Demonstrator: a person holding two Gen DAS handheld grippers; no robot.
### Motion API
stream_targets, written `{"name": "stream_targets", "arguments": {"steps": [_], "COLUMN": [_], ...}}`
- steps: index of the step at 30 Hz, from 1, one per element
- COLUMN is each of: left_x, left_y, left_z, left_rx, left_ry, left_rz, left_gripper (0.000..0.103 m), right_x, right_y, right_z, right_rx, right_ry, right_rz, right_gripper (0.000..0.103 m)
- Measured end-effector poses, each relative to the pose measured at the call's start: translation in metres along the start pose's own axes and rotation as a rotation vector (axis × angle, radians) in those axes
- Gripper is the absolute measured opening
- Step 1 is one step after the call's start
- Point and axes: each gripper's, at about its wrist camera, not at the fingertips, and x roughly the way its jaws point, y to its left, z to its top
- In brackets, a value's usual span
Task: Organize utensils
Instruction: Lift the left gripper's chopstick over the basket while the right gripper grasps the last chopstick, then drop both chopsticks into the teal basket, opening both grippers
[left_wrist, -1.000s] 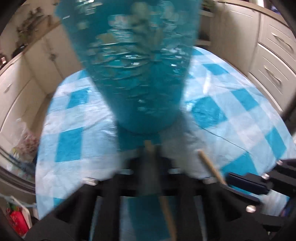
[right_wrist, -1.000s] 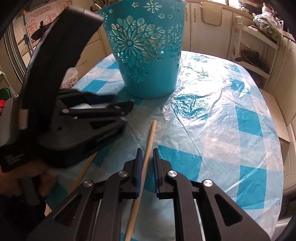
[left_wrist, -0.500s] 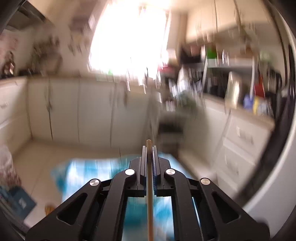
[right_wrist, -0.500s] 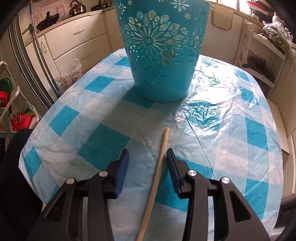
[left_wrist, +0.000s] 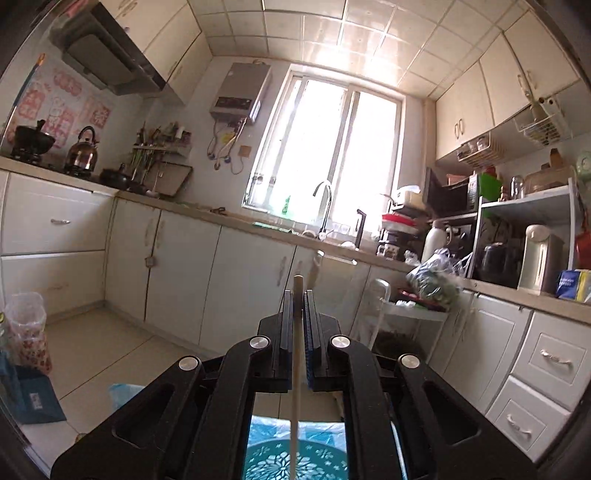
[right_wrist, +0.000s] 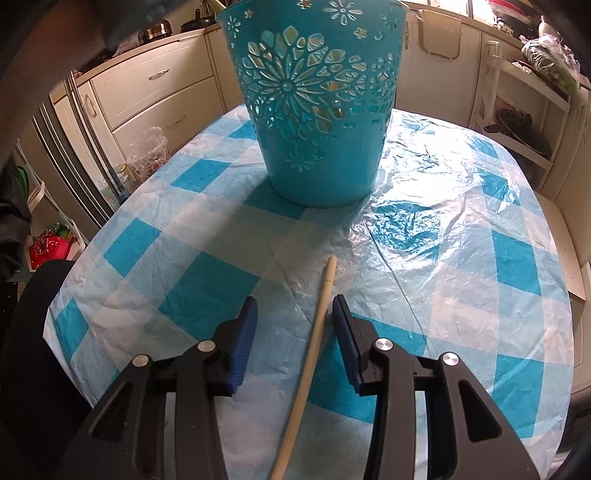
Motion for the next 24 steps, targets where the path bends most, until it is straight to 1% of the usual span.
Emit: {"name": "stream_targets", "arguments": {"steps": [3, 9, 12, 13, 14, 15, 16, 17, 18, 20, 21, 22, 23, 24], "left_x": [0.006, -0.004, -0.008, -0.011, -0.015, -0.018, -0.024, -0.03, -0.038, -0.049, -0.055, -0.06, -0.064, -0.068], "left_y": [0.001, 0.004, 0.008, 0.012, 0.015, 0.019, 0.023, 0.028, 0.033, 0.04, 0.044, 0.047, 0.048, 0.05], "left_z": [-0.009, -0.022, -0.027, -0.027, -0.027, -0.027, -0.027, -0.027, -0.027, -0.028, -0.029, -0.031, -0.032, -0.034], "left_rx": [0.022, 0.081, 0.109, 0.11, 0.108, 0.104, 0.095, 0.086, 0.076, 0.063, 0.055, 0.05, 0.047, 0.045], "left_ry": [0.032, 0.102, 0.146, 0.153, 0.157, 0.16, 0.158, 0.152, 0.147, 0.155, 0.163, 0.169, 0.175, 0.183], "left_rz": [-0.003, -0.03, -0.025, -0.022, -0.017, -0.009, 0.002, 0.012, 0.02, 0.026, 0.027, 0.025, 0.023, 0.02], "left_gripper": [0.005, 0.005, 0.006, 0.01, 0.019, 0.024, 0.035, 0.04, 0.042, 0.046, 0.049, 0.05, 0.051, 0.051], "right_x": [0.0, 0.0, 0.0, 0.0, 0.0, 0.0, 0.0, 0.0, 0.0, 0.001, 0.001, 0.001, 0.001, 0.001], "right_y": [0.0, -0.001, 0.0, 0.001, 0.001, 0.001, 0.0, -0.001, -0.002, -0.002, -0.002, -0.002, -0.004, -0.005], "right_z": [0.0, 0.001, 0.001, 0.001, 0.001, 0.001, 0.001, 0.001, 0.001, 0.002, 0.002, 0.002, 0.002, 0.002], "right_rx": [0.005, 0.003, -0.002, -0.004, -0.004, -0.002, 0.002, 0.01, 0.018, 0.015, 0.006, -0.001, -0.004, 0.0], "right_ry": [0.001, 0.005, 0.004, 0.004, 0.004, 0.004, 0.004, 0.004, 0.003, 0.001, -0.001, -0.003, -0.002, 0.0], "right_rz": [0.007, 0.012, 0.007, 0.006, 0.005, 0.006, 0.008, 0.013, 0.017, -0.001, -0.022, -0.045, -0.051, -0.039], "right_gripper": [0.042, 0.042, 0.042, 0.042, 0.042, 0.042, 0.042, 0.042, 0.041, 0.036, 0.028, 0.015, 0.008, 0.007]}}
